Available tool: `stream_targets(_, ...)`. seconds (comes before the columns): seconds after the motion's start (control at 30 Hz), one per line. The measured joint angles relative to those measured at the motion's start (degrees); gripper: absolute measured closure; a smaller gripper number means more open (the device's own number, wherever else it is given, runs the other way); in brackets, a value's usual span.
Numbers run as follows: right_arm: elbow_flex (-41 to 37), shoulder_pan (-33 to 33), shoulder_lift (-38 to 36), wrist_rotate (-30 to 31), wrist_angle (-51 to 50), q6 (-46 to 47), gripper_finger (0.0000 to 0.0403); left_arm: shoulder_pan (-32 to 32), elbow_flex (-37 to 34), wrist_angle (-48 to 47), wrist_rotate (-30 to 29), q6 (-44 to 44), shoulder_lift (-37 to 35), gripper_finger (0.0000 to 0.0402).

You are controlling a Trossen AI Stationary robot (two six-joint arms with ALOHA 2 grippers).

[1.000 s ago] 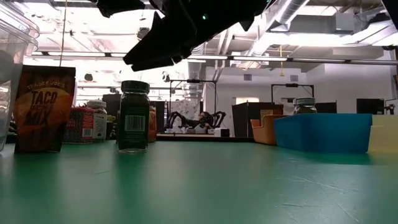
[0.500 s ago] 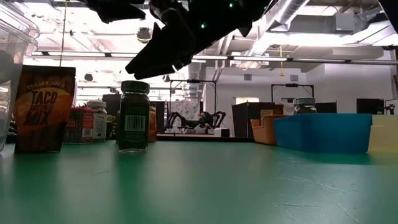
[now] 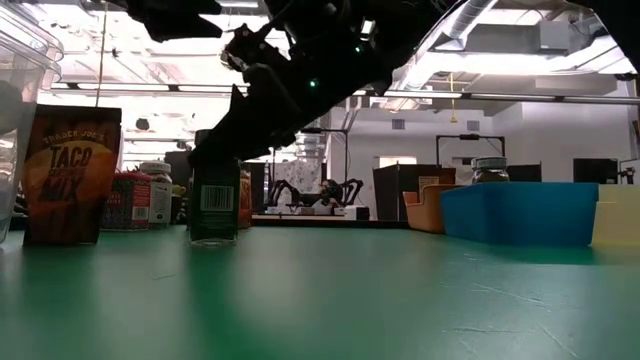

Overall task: Sort spices by type
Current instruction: Put the green seasoning bottle into the blue bin

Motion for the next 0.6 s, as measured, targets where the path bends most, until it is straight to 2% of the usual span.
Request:
stream_targets(0.13,0.0,-0.1,0.0,0.0,0.5,0.0,0.0048,0.0,0.0,-0.9,-0.2,-0.3,-0.1,0.0100)
stream_targets(0.4,0.0,-1.0,-0.4,0.0,-0.2,1.6,0.0175,0.0,0.0,-0.9,-0.2,-0.3,0.3,0.0100)
stream_targets(0.6,-0.1,-1.8,-5.0,1.0,-11.3,3.4,0.0180,0.0,0.0,-0.9,-0.4,-5.7,1.0,0.0100)
